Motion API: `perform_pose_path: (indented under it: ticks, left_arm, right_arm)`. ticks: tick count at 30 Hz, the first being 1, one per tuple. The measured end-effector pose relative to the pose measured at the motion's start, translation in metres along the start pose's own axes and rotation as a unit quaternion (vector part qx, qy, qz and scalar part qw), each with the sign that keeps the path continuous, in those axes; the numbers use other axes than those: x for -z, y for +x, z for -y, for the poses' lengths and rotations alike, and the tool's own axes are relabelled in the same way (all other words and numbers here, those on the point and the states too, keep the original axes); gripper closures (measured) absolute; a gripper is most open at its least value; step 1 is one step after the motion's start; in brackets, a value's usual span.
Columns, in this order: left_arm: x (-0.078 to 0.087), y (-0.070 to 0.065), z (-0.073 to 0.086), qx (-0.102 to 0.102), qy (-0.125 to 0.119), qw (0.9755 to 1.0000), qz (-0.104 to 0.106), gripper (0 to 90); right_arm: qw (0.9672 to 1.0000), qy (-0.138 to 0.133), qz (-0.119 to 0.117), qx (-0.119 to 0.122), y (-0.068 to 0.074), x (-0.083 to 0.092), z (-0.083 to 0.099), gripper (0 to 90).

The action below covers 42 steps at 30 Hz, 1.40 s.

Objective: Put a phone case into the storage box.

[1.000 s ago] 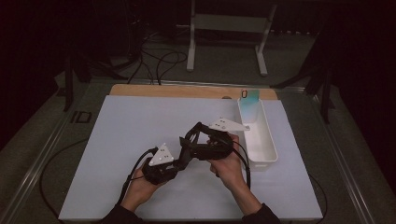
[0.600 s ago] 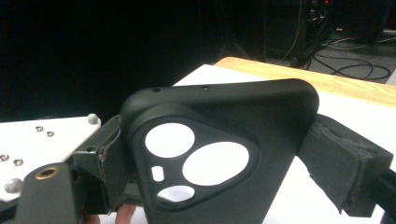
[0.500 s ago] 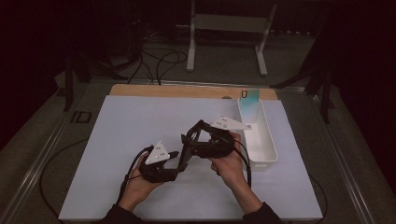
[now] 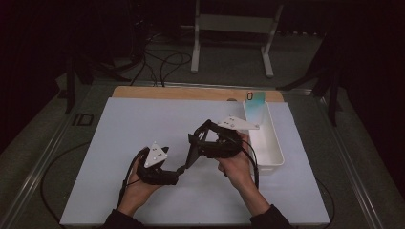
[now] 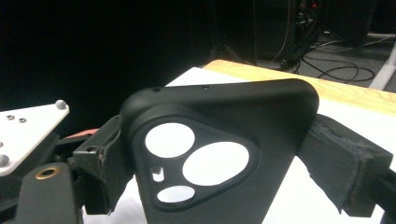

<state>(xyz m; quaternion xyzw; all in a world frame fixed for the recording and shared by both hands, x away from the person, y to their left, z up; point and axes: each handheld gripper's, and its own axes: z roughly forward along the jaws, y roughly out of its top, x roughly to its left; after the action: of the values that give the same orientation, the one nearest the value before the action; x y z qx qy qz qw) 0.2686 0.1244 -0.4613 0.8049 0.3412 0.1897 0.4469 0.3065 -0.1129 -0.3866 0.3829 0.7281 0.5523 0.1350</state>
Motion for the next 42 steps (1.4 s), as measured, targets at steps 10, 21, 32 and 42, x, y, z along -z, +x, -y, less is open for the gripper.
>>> perform_pose_path:
  ticks: [10, 21, 32, 42]
  left_arm:
    - [0.005, 0.008, 0.006, 0.013, -0.001, 0.9999, -0.009, 2.0]
    - [0.016, 0.013, 0.015, 0.015, -0.027, 0.9992, -0.025, 0.7]
    - [0.025, 0.018, 0.026, 0.015, -0.042, 0.9982, -0.039, 0.4]
    - [0.039, 0.025, 0.039, 0.020, -0.066, 0.9968, -0.039, 0.4]
  right_arm:
    - [1.0000, 0.002, 0.006, -0.002, -0.008, -0.002, -0.004, 14.9]
    - [0.9999, 0.001, 0.017, 0.000, -0.016, -0.001, -0.009, 14.9]
    - [0.9997, 0.001, 0.026, 0.000, -0.022, -0.001, -0.013, 14.9]
    - [0.9993, 0.004, 0.038, 0.004, -0.028, -0.003, -0.017, 14.9]
